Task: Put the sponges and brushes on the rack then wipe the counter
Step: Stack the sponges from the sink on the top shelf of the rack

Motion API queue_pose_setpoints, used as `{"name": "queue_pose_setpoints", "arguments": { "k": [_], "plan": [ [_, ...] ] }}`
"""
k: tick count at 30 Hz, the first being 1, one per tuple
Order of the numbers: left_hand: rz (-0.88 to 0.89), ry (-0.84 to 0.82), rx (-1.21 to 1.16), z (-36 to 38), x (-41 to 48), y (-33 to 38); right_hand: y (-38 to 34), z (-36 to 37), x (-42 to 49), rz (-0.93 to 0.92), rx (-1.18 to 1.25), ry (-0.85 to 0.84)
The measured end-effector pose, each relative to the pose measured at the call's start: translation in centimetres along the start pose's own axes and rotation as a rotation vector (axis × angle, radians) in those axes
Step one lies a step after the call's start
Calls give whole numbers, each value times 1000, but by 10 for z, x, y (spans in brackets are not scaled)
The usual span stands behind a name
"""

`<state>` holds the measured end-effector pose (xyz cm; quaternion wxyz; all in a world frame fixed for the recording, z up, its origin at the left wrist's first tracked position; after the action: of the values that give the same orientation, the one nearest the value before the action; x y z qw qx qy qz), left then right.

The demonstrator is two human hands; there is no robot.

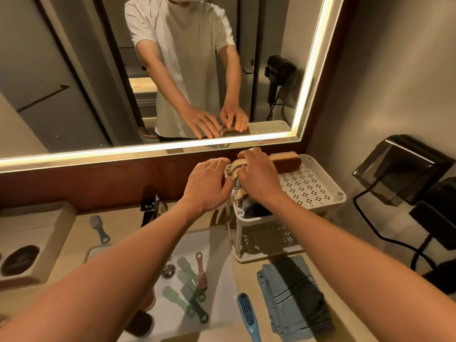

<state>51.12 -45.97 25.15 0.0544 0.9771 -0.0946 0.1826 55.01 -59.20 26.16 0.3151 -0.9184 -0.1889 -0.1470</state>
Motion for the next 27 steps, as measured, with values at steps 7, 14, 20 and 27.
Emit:
{"name": "queue_pose_setpoints", "arguments": {
  "k": [7, 14, 20, 27],
  "plan": [
    [-109, -35, -63, 9, -52, -52, -60, 49, -18, -52, 124, -38],
    [-163, -60, -135, 36, -105, -80, -77, 103, -47, -98, 193, -147],
    [-200, -174, -289, 66, -159, -100, -74, 155, -74, -52, 235, -250],
    [-291, -263, -323, 101, -209, -135, -75, 208, -112, 0, 243, -340]
  ]
}}
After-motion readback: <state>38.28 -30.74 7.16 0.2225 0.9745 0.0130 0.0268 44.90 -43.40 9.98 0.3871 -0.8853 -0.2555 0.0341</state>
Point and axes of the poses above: each hand's wrist, its own x-axis towards the middle knuckle, its own z-axis out of the palm, y = z × x, the point moved 7 cm from there along x, towards the middle knuckle, and after that the axes turned 11 degrees about x, right-handed, at the moved point
